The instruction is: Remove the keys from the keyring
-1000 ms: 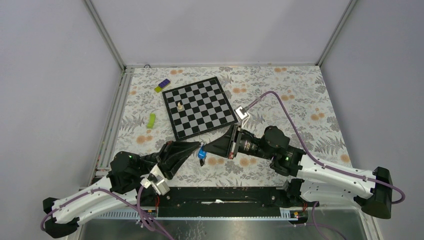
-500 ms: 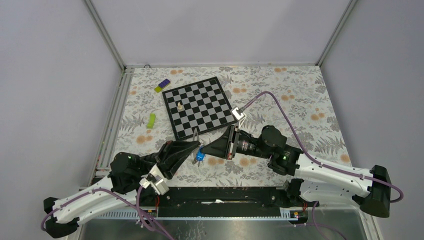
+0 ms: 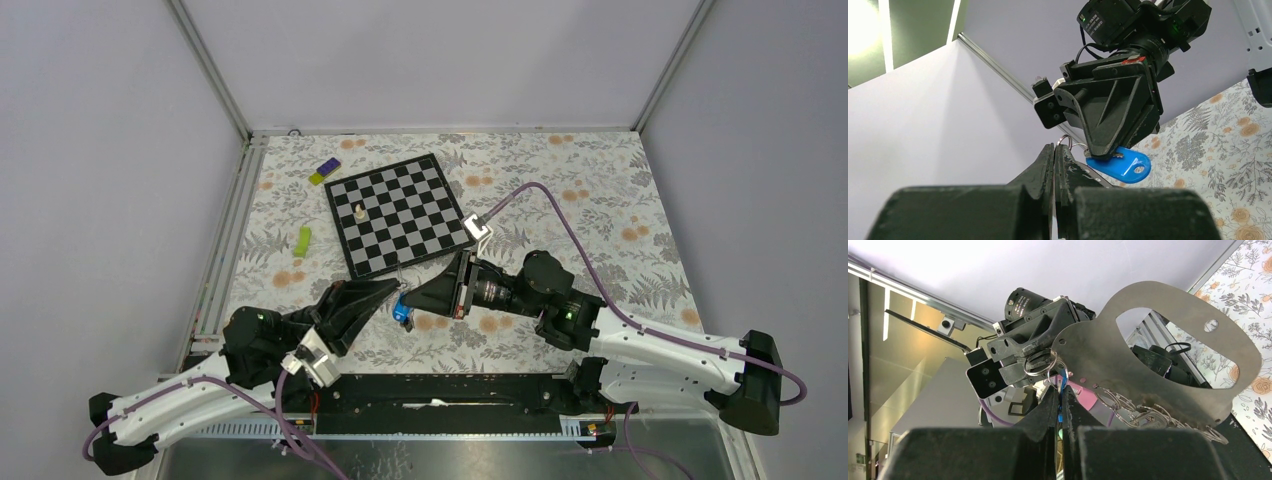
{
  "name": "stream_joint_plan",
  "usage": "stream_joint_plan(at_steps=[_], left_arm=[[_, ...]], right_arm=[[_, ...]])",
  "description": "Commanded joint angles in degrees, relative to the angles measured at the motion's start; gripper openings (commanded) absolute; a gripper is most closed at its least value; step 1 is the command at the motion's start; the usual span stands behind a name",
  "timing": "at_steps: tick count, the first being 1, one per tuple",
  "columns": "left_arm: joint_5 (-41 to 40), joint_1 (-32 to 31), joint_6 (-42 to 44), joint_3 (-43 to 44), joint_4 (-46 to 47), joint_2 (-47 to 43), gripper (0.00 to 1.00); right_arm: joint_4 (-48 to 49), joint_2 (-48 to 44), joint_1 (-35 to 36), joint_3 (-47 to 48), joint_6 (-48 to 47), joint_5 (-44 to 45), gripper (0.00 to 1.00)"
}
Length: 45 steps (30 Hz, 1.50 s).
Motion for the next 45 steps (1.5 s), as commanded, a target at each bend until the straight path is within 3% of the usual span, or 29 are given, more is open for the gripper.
stream_joint_plan(at_steps=[1, 32, 45], left_arm=[[-3.33, -0.04, -0.12, 0.25, 5.83, 0.03, 0.0], [-5.27, -0.05, 0.77, 1.0, 1.91, 3.68, 0.0], [-0.47, -0.04, 2.12, 4.22, -6.91, 5.26, 0.0]], right_arm=[[0.95, -0.94, -0.23, 1.91, -1.78, -1.18, 0.0], [-1.28, -2.27, -0.24, 2.8, -4.59, -0.74, 0.0], [-4.87, -2.22, -0.24, 4.28, -7.29, -0.46, 0.0]])
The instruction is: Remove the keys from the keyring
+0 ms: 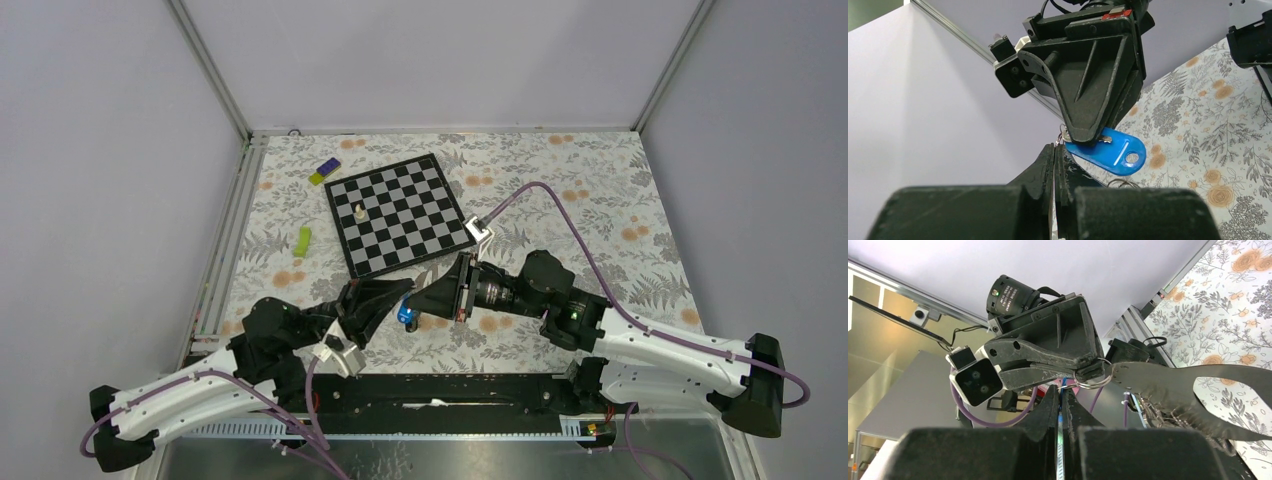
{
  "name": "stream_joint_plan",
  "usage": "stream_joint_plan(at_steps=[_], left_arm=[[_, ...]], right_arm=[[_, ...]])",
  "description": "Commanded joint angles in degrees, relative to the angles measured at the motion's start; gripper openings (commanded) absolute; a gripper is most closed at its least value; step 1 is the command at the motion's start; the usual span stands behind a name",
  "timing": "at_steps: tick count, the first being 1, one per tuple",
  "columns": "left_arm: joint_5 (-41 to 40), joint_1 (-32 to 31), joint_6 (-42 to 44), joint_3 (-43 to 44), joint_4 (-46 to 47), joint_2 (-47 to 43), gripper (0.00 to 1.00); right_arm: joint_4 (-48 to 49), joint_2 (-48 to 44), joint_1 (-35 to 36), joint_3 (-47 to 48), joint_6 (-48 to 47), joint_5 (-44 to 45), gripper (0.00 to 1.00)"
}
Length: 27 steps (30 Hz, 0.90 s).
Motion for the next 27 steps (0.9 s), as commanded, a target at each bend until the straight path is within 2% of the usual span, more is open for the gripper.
stream_joint_plan(at_steps=[1, 16, 27], left_arm=[[2.03, 0.03, 1.29, 3.73, -1.93, 0.59, 0.0], [7.27, 0.03, 0.2, 4.25, -4.34, -1.34, 0.0], [8.64, 0.03, -0.33, 4.68, -4.58, -2.74, 0.0]], right_arm=[[-0.37, -0.8, -0.2, 3.89, -2.7, -0.46, 0.0], [-13.22, -3.34, -0.2, 9.11, -11.15, 5.46, 0.0], [-16.35, -3.83, -0.2, 9.13, -13.39, 6.99, 0.0]])
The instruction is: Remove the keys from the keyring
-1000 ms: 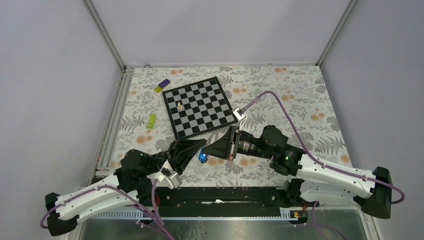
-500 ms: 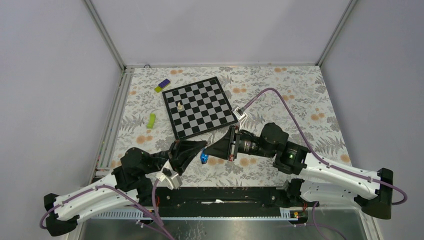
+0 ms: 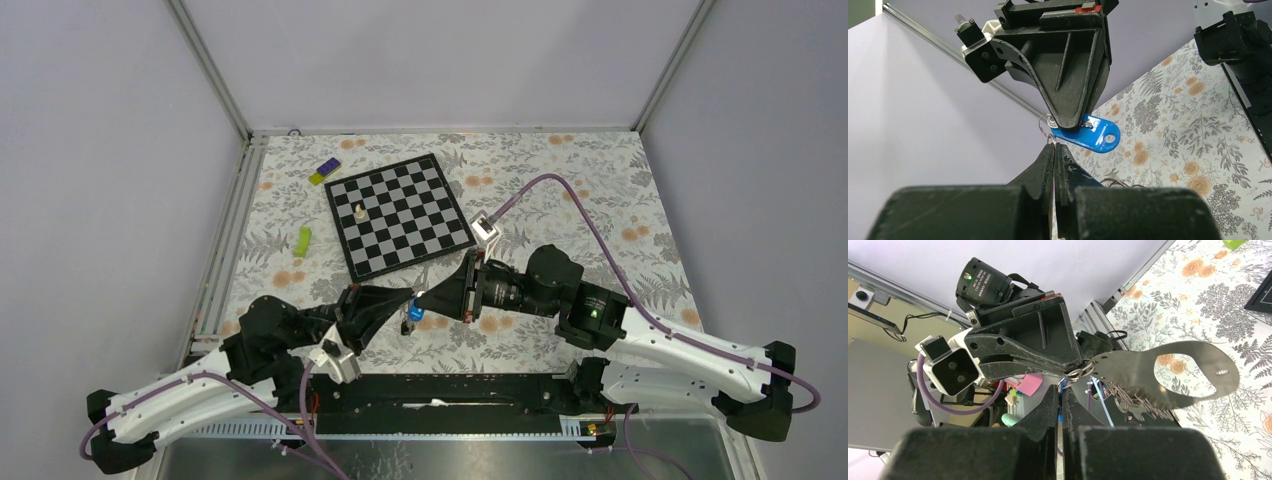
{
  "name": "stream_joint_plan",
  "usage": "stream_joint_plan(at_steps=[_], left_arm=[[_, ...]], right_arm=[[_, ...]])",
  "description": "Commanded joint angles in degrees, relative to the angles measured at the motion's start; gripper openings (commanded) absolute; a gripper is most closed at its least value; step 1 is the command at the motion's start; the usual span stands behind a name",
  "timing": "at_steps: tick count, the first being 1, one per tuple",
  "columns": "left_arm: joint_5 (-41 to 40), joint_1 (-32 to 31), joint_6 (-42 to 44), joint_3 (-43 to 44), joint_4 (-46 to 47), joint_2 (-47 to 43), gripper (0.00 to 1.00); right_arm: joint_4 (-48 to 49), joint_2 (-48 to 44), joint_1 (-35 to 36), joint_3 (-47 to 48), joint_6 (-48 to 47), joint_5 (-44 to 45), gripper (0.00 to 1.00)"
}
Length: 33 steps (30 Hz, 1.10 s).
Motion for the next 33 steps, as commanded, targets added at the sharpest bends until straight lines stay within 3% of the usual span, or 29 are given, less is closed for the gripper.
stream_joint_plan(at_steps=[1, 13, 33], left_arm=[[3.54, -0.1, -0.72, 2.55, 2.42, -1.27, 0.0], [3.13, -0.1, -0.03, 3.07, 1.18, -1.4, 0.0], [1.37, -0.1, -0.14, 3.43, -0.62, 0.56, 0.0]], right_arm=[[-1.12, -1.42, -0.29, 2.93, -3.34, 4.05, 0.0], [-7.68, -3.28, -0.29, 3.67, -7.08, 6.62, 0.0], [-7.54, -3.72, -0.31, 4.56, -8.94, 5.85, 0.0]])
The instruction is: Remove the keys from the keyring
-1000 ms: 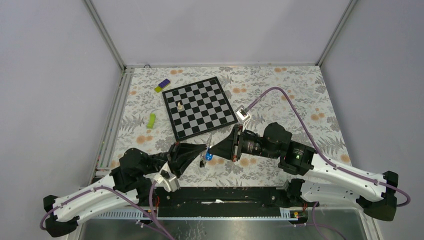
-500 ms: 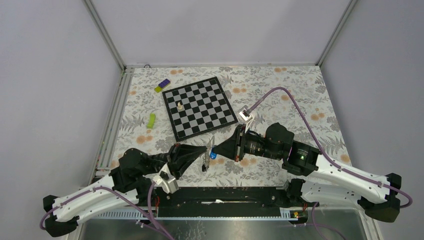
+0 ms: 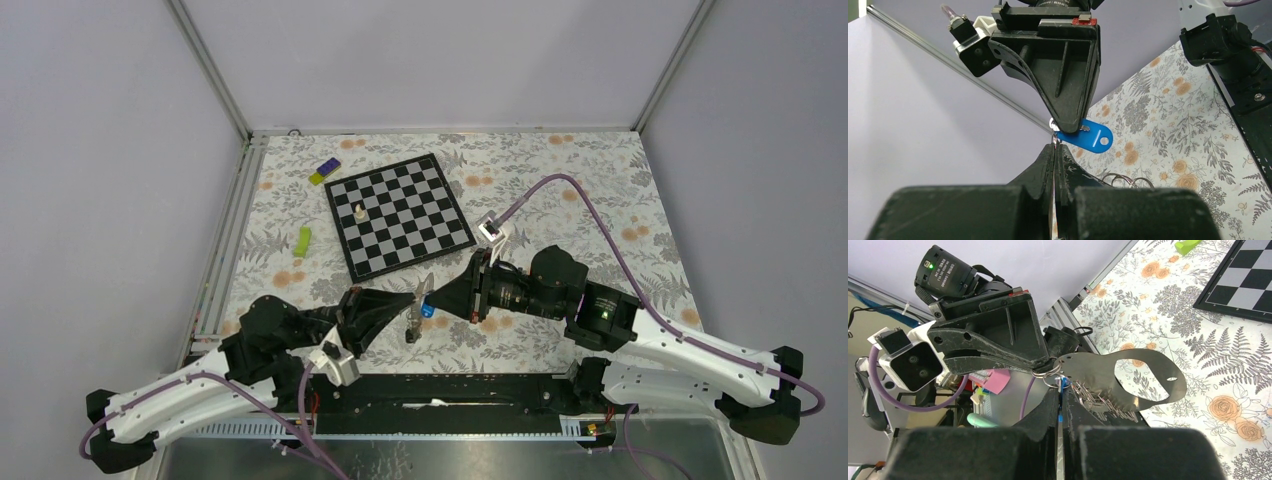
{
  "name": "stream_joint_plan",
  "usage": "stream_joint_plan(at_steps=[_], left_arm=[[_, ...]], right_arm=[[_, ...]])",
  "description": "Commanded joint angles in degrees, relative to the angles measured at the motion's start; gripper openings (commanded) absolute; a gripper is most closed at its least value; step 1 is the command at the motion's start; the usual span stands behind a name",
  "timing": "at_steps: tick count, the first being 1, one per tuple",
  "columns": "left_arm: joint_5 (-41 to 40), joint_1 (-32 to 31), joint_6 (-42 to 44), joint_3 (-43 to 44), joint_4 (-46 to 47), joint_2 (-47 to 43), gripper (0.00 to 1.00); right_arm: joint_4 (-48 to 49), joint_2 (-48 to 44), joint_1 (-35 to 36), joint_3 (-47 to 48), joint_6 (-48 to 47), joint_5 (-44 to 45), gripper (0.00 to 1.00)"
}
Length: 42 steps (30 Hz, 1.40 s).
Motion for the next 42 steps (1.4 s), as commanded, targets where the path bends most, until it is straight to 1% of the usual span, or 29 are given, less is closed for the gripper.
stream_joint_plan(at_steps=[1, 8, 16, 23, 37, 42], left_arm=[[-0.22, -0.08, 0.21, 3.2, 1.34, 1.66, 0.0], [-1.33, -0.08, 0.6, 3.5, 1.31, 4.12, 0.0], [-1.94, -0.08, 0.66, 3.32, 1.19, 4.32, 0.0], [-1.54, -0.08, 0.57, 3.32, 1.32, 4.83, 0.0], [-2.32, -0.08, 0.43, 3.67, 2.02, 5.83, 0.0], [-2.32, -0.08, 0.41, 3.76, 1.98, 6.17, 0.0]], right_arm=[[1.17, -1.52, -0.31, 3.31, -2.16, 1.71, 0.0], [1.8, -1.16, -0.31, 3.34, -2.45, 0.04, 0.0], [4.79, -1.06, -0.31, 2.87, -2.59, -1.81, 0.0], [5.16, -0.87, -0.31, 3.1, -3.08, -2.46, 0.0], [6.92, 1.98, -0.29, 3.05, -3.07, -7.71, 0.0], [7.03, 2.61, -0.3, 3.23, -3.17, -8.16, 0.0]])
